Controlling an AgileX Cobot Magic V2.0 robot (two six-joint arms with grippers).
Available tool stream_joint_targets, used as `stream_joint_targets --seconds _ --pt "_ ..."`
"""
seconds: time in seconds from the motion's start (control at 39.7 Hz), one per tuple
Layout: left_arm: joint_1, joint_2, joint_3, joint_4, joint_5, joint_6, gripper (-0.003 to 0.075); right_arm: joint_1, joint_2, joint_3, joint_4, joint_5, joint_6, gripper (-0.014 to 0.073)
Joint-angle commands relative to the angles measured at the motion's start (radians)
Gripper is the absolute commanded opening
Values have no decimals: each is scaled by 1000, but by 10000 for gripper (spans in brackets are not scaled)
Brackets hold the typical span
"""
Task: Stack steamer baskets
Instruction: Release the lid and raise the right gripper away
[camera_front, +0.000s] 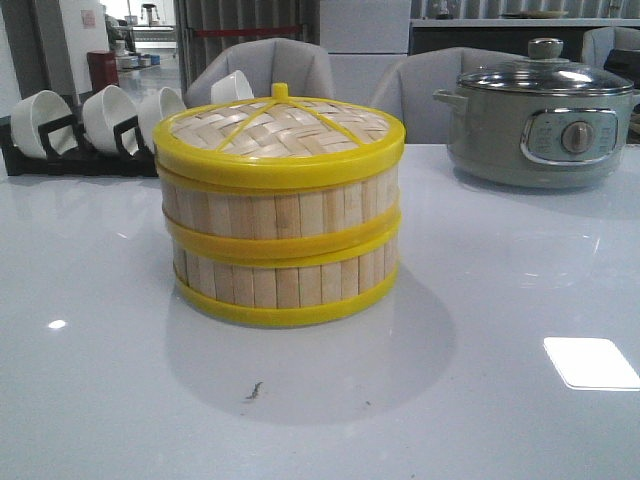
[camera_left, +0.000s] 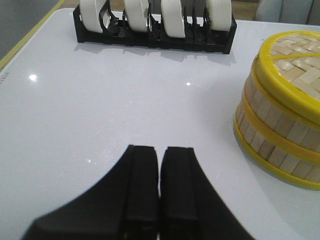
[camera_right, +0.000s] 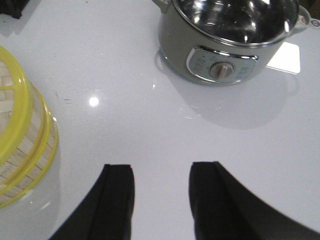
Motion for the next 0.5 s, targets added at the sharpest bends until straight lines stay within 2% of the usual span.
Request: stream_joint_targets --seconds 0.0,0.48 --pt "-1 1 -27 -7 -83 -6 85 -28 -79 32 -21 -96 0 372" --pt "-1 1 -27 -7 -83 -6 85 -150 -342 358 -16 -262 0 372"
